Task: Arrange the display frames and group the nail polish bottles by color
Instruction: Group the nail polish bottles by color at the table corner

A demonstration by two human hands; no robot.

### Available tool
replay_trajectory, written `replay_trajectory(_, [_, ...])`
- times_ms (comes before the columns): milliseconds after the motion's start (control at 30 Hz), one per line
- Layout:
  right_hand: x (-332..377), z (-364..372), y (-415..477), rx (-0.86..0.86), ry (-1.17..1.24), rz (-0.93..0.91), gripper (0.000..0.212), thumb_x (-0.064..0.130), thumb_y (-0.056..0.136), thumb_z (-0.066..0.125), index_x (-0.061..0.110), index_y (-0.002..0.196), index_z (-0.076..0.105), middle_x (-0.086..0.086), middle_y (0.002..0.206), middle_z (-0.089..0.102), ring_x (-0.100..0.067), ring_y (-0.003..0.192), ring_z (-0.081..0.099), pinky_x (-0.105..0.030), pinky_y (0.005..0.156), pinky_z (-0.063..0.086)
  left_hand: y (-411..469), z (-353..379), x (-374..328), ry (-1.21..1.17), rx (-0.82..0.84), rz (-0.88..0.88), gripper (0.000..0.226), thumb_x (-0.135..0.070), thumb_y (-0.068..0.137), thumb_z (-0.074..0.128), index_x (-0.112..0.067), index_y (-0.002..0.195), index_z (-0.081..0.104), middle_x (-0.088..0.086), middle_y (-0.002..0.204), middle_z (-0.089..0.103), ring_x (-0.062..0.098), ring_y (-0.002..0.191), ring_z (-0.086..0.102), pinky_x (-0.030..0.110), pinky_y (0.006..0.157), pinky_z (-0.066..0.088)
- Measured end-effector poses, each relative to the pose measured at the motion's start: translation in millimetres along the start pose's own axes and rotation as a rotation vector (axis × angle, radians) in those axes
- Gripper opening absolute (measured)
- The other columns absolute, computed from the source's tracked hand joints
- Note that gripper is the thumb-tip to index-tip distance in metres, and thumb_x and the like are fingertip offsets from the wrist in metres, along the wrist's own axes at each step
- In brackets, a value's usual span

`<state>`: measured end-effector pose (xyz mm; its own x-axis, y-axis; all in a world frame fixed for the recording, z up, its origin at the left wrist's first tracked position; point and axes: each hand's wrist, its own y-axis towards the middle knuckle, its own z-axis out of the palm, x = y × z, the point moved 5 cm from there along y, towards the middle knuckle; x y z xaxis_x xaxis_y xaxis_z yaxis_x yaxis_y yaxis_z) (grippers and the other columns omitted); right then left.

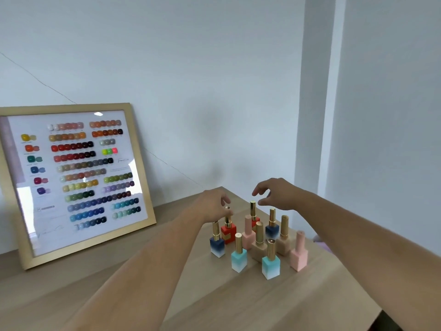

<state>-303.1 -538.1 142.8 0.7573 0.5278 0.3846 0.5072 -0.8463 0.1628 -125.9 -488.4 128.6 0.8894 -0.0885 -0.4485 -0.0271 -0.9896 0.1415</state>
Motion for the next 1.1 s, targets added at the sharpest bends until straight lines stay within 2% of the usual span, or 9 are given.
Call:
replay_trajectory(167, [7.2,12.2,12.2,0.062,-0.038,-0.039,0.026,0.021,0.082,0.068,0.024,0.108,0.066,-0.001,0.113,0.061,-0.012,0.09,0.055,-0.023,0.077,0.042,11.3,9.0,0.5,0.044,0.013,0.025,0.028,-0.022,0.077,0.074,-0.016,0.103,0.068,0.001,0.101,0.065,0.012,0.085,0.057,0.019,0.065,0.043])
replay_trajectory(300, [7.3,20.6,26.4,0.087,-0.093,-0.063,0.022,0.013,0.08,0.069,0.018,0.101,0.071,-0.003,0.108,0.063,-0.015,0.09,0.057,-0.025,0.077,0.047,21.9,11.8,9.3,0.023,-0.002,-0.001,0.02,-0.016,0.076,0.075,-0.013,0.095,0.07,0.003,0.096,0.069,0.015,0.084,0.063,0.026,0.074,0.053])
replay_trajectory(433, [3.5,27.2,43.3,0.125,-0.105,-0.089,0.017,0.01,0.078,0.07,0.014,0.094,0.072,-0.005,0.101,0.066,-0.014,0.083,0.059,-0.021,0.069,0.048,35.8,9.7,15.1,0.031,-0.002,0.028,0.016,-0.017,0.077,0.074,-0.013,0.092,0.071,-0.002,0.085,0.066,0.012,0.08,0.061,0.016,0.066,0.046])
replay_trajectory(533, [1.2,28.5,60.1,0.132,-0.095,-0.136,0.014,0.011,0.08,0.069,0.015,0.093,0.072,0.001,0.092,0.064,-0.004,0.074,0.053,-0.014,0.062,0.041,49.5,5.2,17.0,0.057,-0.015,0.039,0.017,-0.017,0.078,0.072,-0.012,0.094,0.071,0.001,0.092,0.068,0.013,0.083,0.061,0.02,0.072,0.047])
replay_trajectory(667, [0.4,23.6,94.2,0.09,-0.084,-0.179,0.013,0.012,0.081,0.068,0.015,0.092,0.072,0.005,0.086,0.057,-0.004,0.074,0.05,-0.014,0.062,0.039,75.4,-1.3,21.8,0.074,-0.069,0.033,0.017,-0.015,0.08,0.07,-0.011,0.097,0.07,0.004,0.097,0.067,0.015,0.086,0.06,0.023,0.075,0.048])
replay_trajectory(1100, [-18.8,42.5,190.5,0.035,-0.063,-0.151,0.017,0.008,0.081,0.066,0.01,0.098,0.07,-0.006,0.104,0.065,-0.012,0.082,0.054,-0.012,0.056,0.036,145.7,5.1,59.9,0.006,-0.245,-0.076,0.024,-0.004,0.082,0.059,-0.01,0.104,0.067,0.008,0.108,0.067,0.021,0.098,0.061,0.031,0.088,0.051])
